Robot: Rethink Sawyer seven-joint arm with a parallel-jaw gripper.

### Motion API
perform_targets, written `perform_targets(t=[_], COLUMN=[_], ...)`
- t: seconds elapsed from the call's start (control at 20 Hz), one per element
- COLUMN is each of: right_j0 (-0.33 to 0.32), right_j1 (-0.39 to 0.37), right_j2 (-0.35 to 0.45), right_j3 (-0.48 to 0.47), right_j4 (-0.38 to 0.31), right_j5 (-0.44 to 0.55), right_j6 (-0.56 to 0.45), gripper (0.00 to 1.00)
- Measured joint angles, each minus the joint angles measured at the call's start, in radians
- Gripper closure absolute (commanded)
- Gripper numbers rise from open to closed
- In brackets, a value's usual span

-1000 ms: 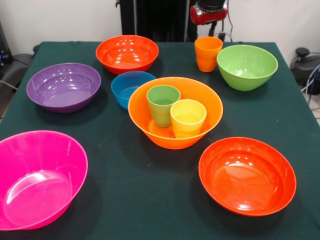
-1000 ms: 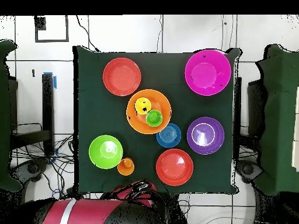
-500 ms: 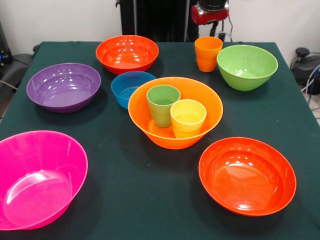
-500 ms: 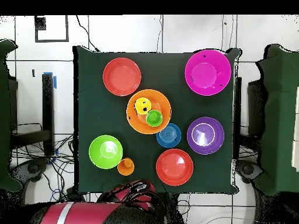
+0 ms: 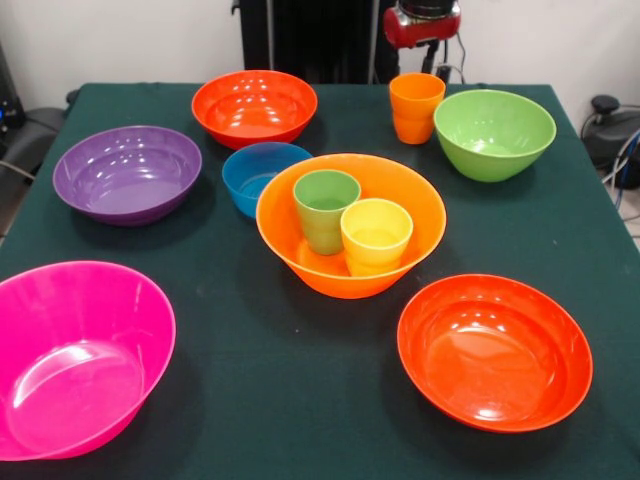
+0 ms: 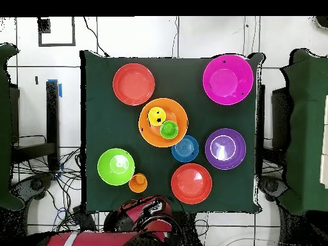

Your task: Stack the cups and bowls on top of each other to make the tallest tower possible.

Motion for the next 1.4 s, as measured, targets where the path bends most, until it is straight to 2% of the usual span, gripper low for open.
perform_targets(t=[0.65,1.4], right_j0=[-0.008,-0.011], right_j1=[-0.029,-0.073], right_j2=[0.01,0.031], right_j3=[-0.005,-0.009], right_j4=[0.0,0.001], right_j5=[0.074,0.236], right_j6=[0.0,0.0], gripper=[0.0,0.0])
